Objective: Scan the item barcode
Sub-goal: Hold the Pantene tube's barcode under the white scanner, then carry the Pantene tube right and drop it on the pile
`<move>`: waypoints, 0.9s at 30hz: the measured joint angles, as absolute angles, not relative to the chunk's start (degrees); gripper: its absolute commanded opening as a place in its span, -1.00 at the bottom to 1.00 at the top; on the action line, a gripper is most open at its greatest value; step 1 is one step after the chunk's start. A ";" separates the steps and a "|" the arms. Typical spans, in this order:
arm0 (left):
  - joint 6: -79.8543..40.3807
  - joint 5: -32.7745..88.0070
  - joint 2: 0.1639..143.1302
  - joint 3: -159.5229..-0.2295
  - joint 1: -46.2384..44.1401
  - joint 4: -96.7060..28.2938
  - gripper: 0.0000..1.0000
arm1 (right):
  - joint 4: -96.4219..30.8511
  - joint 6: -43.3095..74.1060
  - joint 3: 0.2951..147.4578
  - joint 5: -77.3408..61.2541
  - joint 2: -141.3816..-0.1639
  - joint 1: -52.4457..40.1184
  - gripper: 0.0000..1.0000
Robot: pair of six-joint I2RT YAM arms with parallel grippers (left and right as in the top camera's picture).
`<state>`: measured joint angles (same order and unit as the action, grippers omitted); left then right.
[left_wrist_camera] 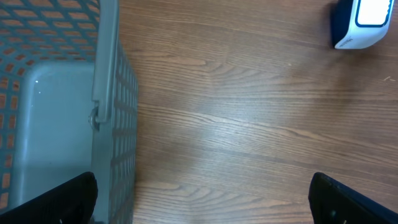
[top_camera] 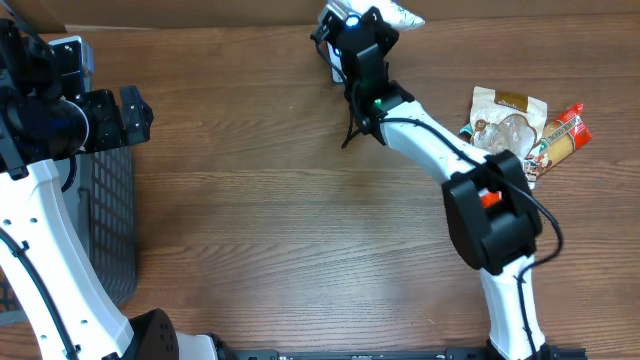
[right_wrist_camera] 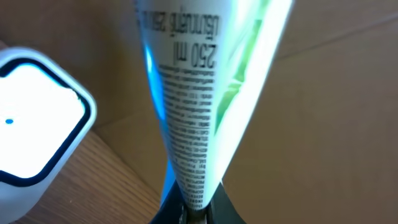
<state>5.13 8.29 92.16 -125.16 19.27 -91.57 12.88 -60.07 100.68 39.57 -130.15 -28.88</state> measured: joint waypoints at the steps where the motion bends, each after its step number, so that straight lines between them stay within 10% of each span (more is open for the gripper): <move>1: 5.13 8.29 92.16 -125.16 19.27 -91.57 0.99 | 13.19 -60.20 100.68 39.62 -130.69 -28.80 -0.93; 27: 5.13 8.29 92.16 -125.16 19.27 -91.55 0.99 | 14.68 -64.20 100.68 36.47 -135.94 -26.22 -0.93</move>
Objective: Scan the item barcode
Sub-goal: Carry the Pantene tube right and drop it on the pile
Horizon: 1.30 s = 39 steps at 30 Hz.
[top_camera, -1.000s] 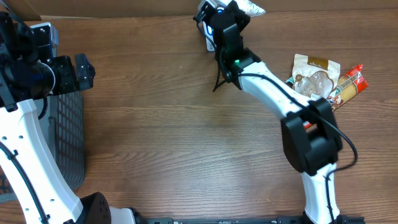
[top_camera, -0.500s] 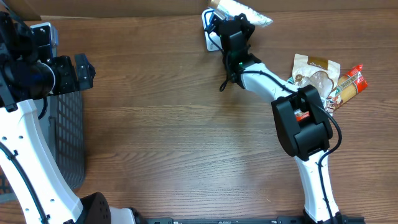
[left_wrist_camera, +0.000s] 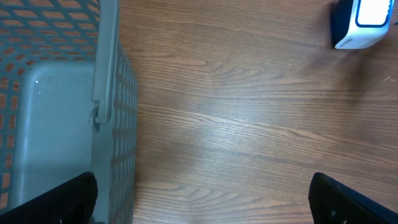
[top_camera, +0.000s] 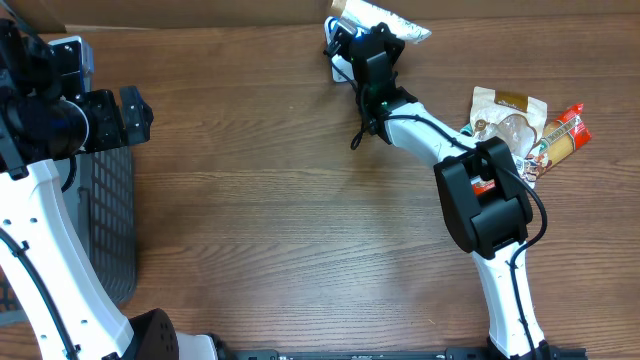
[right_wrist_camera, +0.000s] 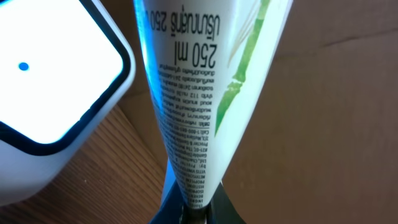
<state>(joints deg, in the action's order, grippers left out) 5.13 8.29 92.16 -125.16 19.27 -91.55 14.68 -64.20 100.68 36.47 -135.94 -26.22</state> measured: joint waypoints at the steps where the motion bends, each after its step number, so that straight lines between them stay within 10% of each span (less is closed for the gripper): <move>1: 5.13 8.29 92.16 -125.16 19.27 -91.55 0.99 | 14.63 -64.51 100.68 36.45 -135.94 -26.44 -0.93; 18: 5.13 8.32 92.16 -125.16 19.27 -91.57 0.99 | -10.09 -54.94 100.71 35.73 -126.04 -32.18 -0.93; 30: 5.13 8.32 92.16 -125.16 19.27 -91.57 0.99 | -47.68 -17.69 101.41 2.74 -91.46 -28.21 -0.93; 39: 5.13 8.27 92.16 -125.16 19.27 -91.55 0.99 | -68.71 16.10 101.49 -11.49 -82.61 -4.84 -0.93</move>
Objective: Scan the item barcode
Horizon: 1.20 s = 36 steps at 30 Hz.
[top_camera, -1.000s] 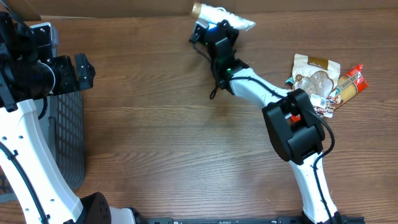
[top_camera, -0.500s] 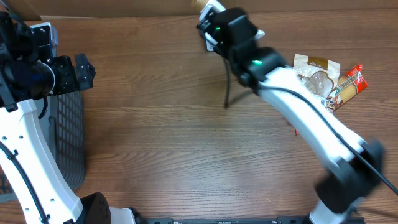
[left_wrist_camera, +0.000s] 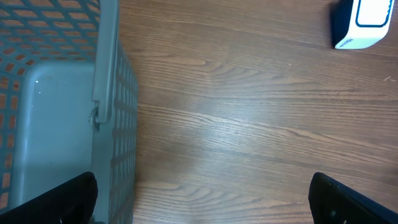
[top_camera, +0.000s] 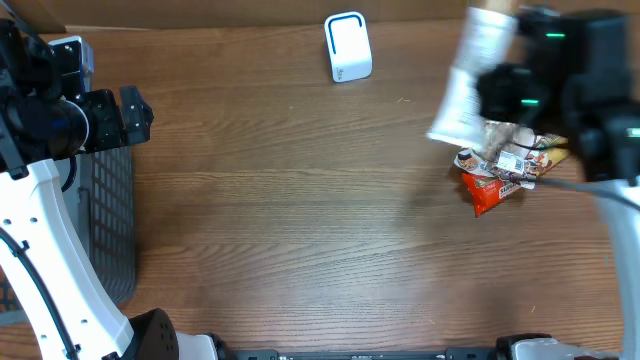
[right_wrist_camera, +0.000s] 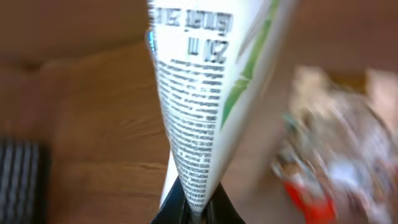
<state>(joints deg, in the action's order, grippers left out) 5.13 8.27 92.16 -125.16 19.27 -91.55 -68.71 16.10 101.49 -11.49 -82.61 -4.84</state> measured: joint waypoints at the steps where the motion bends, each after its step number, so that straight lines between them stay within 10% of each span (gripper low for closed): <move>1: 5.13 8.29 92.16 -125.16 19.27 -91.55 0.99 | -70.57 18.50 101.49 -11.57 -82.50 -1.61 -0.93; 19: 5.13 8.29 92.16 -125.16 19.27 -91.55 0.99 | -54.11 32.73 61.52 -10.68 -82.65 24.51 -0.92; 25: 5.13 8.29 92.16 -125.16 19.27 -91.57 0.99 | -46.96 32.34 55.05 -11.53 -82.65 24.69 0.37; 36: 5.13 8.29 92.16 -125.16 19.27 -91.55 0.99 | -57.06 22.06 58.13 -17.41 -79.70 24.51 1.00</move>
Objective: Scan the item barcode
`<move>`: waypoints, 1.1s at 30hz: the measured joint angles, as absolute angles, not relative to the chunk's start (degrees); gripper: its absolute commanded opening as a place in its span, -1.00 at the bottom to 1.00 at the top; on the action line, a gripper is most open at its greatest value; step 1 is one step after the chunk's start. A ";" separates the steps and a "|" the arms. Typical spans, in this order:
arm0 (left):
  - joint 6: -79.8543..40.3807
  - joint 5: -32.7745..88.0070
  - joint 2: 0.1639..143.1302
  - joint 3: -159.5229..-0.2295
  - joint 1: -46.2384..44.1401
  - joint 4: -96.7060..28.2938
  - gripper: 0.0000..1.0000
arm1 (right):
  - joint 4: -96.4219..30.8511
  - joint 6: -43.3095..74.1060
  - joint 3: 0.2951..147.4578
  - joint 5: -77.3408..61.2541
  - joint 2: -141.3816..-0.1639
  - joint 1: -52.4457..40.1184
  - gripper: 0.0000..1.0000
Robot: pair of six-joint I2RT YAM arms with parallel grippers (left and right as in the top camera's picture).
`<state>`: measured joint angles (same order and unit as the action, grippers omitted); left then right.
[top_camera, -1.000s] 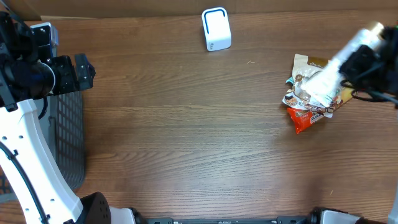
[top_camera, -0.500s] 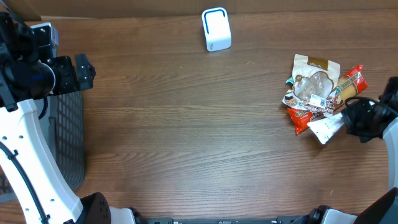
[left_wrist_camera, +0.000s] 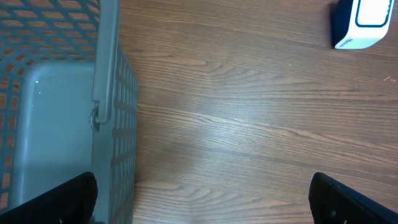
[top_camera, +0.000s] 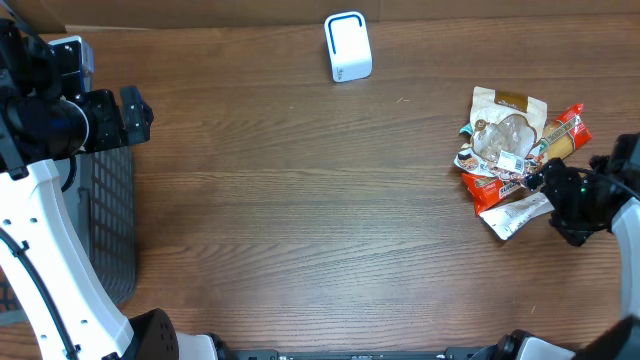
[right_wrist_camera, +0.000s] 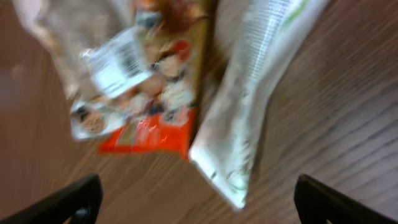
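The white pouch with green print (top_camera: pixel 517 216) lies flat on the table at the right, against the snack pile (top_camera: pixel 512 145); the right wrist view shows the white pouch (right_wrist_camera: pixel 252 106) below and between the fingers. My right gripper (top_camera: pixel 566 205) is just right of it, open and empty. The white barcode scanner (top_camera: pixel 347 46) stands at the back centre and shows as the scanner (left_wrist_camera: pixel 364 23) in the left wrist view. My left gripper (top_camera: pixel 128 112) hangs open at the far left, over the basket's edge.
A grey mesh basket (top_camera: pixel 105 215) sits at the left edge, its rim (left_wrist_camera: pixel 106 68) under the left wrist camera. Snack packets, among them an orange one (right_wrist_camera: pixel 149 134), crowd the right side. A cardboard wall (top_camera: pixel 200 12) runs along the back.
The right gripper held the white pouch raised above the snack pile. Now the pouch lies on the table beside the pile and the gripper is open. The left arm is unchanged.
The right gripper held the pouch at the scanner at the back, with the printed side facing it, at the first two moments. Then it held the pouch above the snack pile at the right. Now the pouch rests on the table, released.
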<state>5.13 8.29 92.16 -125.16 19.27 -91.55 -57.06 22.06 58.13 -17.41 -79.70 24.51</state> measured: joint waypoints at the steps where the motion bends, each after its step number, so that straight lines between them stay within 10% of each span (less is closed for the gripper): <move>1: 5.13 8.29 92.16 -125.16 19.27 -91.59 0.99 | -59.68 21.08 60.07 -18.00 -78.22 24.32 1.00; 21: 5.13 8.29 92.16 -125.16 19.27 -91.55 0.99 | -76.36 14.04 80.62 -19.18 -50.41 19.62 1.00; 33: 5.13 8.29 92.16 -125.16 19.27 -91.59 1.00 | -51.03 9.23 69.30 -18.70 -41.85 7.40 1.00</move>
